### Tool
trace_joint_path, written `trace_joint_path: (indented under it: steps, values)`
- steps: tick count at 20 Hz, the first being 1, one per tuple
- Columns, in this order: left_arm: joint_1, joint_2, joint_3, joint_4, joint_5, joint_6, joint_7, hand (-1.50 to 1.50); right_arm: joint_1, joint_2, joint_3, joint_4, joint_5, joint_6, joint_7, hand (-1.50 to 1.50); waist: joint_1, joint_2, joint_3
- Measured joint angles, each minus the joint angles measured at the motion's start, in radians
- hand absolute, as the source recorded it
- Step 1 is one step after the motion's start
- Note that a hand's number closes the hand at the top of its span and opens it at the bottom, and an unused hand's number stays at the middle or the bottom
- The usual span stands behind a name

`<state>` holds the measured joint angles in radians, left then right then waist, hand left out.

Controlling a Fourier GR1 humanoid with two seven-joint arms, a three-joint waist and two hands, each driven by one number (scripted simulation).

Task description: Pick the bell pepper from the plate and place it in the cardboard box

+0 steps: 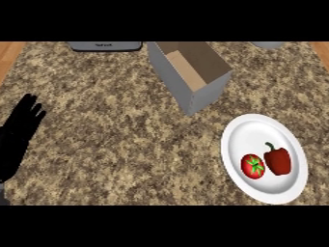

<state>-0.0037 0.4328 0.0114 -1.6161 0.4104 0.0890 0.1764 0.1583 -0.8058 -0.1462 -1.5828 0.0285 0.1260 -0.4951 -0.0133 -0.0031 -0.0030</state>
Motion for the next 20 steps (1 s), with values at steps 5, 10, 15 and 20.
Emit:
trace_joint_path:
  steps: [5, 10, 15, 20]
  values:
    - [-0.008, -0.012, -0.007, 0.002, -0.008, 0.005, 0.007, 0.0, 0.027, -0.12, 0.056, -0.125, 0.148, 0.027, 0.223, -1.5, 0.004, 0.001, -0.001]
    - [-0.015, -0.01, 0.002, 0.003, -0.008, -0.01, 0.009, 0.0, -0.008, -0.149, 0.149, -0.246, 0.219, 0.111, 0.497, -1.5, 0.017, 0.003, 0.0]
    - [-0.022, -0.017, 0.011, 0.005, -0.013, -0.022, 0.021, 0.0, -0.082, -0.113, 0.224, -0.296, 0.214, 0.225, 0.722, -1.5, 0.02, 0.003, 0.001]
    - [-0.008, -0.038, 0.022, -0.012, -0.031, -0.031, 0.022, 0.0, -0.125, -0.048, 0.265, -0.259, 0.261, 0.292, 0.802, -1.5, 0.019, 0.003, 0.002]
